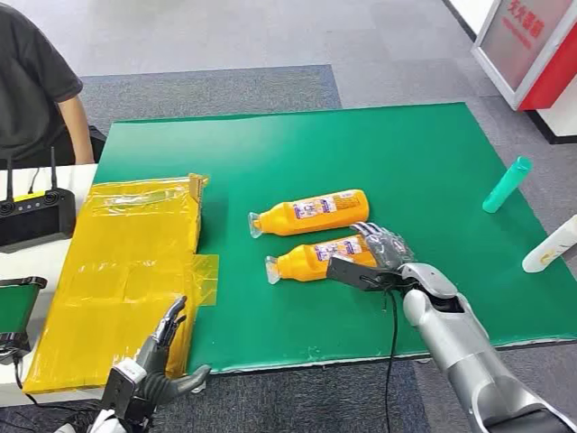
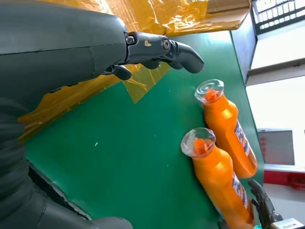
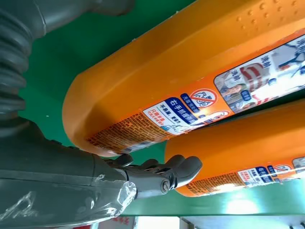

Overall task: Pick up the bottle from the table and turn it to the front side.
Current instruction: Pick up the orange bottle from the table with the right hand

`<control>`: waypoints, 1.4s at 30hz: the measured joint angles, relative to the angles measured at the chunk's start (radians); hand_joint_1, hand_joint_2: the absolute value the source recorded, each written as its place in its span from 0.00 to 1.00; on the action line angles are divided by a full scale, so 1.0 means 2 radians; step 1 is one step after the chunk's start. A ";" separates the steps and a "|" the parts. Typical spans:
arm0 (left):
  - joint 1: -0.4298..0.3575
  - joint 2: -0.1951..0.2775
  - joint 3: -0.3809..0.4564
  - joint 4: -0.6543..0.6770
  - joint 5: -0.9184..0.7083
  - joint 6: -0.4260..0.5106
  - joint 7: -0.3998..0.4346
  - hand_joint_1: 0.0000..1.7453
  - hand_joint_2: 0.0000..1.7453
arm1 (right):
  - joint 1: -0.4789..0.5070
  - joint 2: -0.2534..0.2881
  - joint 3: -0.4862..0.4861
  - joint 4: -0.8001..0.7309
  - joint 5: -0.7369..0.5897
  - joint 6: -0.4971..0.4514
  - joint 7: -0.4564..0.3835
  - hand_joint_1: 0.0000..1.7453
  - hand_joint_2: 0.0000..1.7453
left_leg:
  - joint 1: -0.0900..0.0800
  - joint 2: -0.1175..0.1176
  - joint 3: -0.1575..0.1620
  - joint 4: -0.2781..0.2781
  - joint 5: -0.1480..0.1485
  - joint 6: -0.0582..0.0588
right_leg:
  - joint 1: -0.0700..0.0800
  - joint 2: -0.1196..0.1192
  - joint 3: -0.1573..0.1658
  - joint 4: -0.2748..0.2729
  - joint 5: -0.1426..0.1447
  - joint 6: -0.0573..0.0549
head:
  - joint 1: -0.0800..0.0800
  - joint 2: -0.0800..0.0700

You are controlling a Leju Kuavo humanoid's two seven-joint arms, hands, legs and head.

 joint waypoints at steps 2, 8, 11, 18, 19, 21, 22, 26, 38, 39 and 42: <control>0.000 0.000 -0.001 0.000 0.003 0.001 0.000 0.00 1.00 | -0.005 0.000 0.001 0.006 0.003 0.000 0.002 0.00 1.00 | 0.000 0.000 0.000 0.000 0.000 0.000 | 0.000 0.000 0.000 0.000 0.000 0.000 | 0.000 0.000; -0.011 0.000 -0.011 -0.001 0.022 0.012 0.000 0.00 1.00 | -0.055 0.000 0.011 0.032 0.016 0.030 0.015 0.00 1.00 | 0.000 0.000 0.000 0.000 0.001 0.000 | 0.000 0.000 0.000 0.000 0.001 0.001 | 0.000 0.000; -0.014 0.000 -0.016 -0.001 0.026 0.015 0.000 0.00 1.00 | -0.071 0.000 0.015 0.044 0.017 0.034 0.017 0.00 1.00 | 0.000 0.000 0.000 0.000 0.001 0.000 | 0.000 0.000 0.000 0.000 0.001 0.001 | 0.000 0.000; -0.016 0.000 -0.020 -0.001 0.028 0.016 0.000 0.00 1.00 | -0.087 0.000 0.024 0.063 0.018 0.034 0.017 0.00 1.00 | 0.000 0.000 0.000 0.000 0.001 0.000 | 0.000 0.000 0.000 0.000 0.001 0.001 | 0.000 0.000; -0.016 0.001 -0.020 -0.001 0.028 0.016 0.000 0.00 1.00 | -0.087 0.000 0.025 0.064 0.018 0.034 0.017 0.00 1.00 | 0.000 0.000 0.000 0.000 0.001 0.000 | 0.000 0.000 0.000 0.000 0.001 0.001 | 0.000 0.000; -0.016 0.001 -0.020 -0.001 0.028 0.016 0.000 0.00 1.00 | -0.088 0.000 0.026 0.066 0.018 0.034 0.017 0.00 1.00 | 0.000 0.000 0.000 0.000 0.001 0.000 | 0.000 0.000 0.000 0.000 0.001 0.001 | 0.000 0.000; -0.016 0.001 -0.020 -0.001 0.028 0.016 0.000 0.00 1.00 | -0.088 0.000 0.026 0.067 0.018 0.034 0.017 0.00 1.00 | 0.000 0.000 0.000 0.000 0.001 0.000 | 0.000 0.000 0.000 0.000 0.001 0.001 | 0.000 0.000; -0.016 0.001 -0.020 -0.001 0.028 0.016 0.000 0.00 1.00 | -0.089 0.000 0.027 0.070 0.018 0.034 0.017 0.00 1.00 | 0.000 0.000 0.000 0.000 0.001 0.000 | 0.000 0.000 0.000 0.000 0.001 0.001 | 0.000 0.000; -0.016 0.001 -0.023 -0.001 0.032 0.018 0.000 0.00 1.00 | -0.094 0.001 0.033 0.079 0.020 0.033 0.017 0.00 1.00 | 0.000 0.000 0.000 0.000 0.001 0.000 | 0.000 0.000 0.000 0.000 0.001 0.001 | 0.000 0.000; -0.016 0.001 -0.023 -0.001 0.032 0.018 0.000 0.00 1.00 | -0.096 0.001 0.033 0.080 0.020 0.033 0.017 0.00 1.00 | 0.000 0.000 0.000 0.000 0.001 0.000 | 0.000 0.000 0.000 0.000 0.001 0.001 | 0.000 0.000; -0.016 0.001 -0.025 -0.001 0.035 0.021 0.000 0.00 1.00 | -0.101 0.003 0.036 0.086 0.021 0.037 0.017 0.00 1.00 | 0.000 0.000 0.000 0.000 0.001 0.000 | 0.000 0.000 0.000 0.000 0.001 0.001 | 0.000 0.000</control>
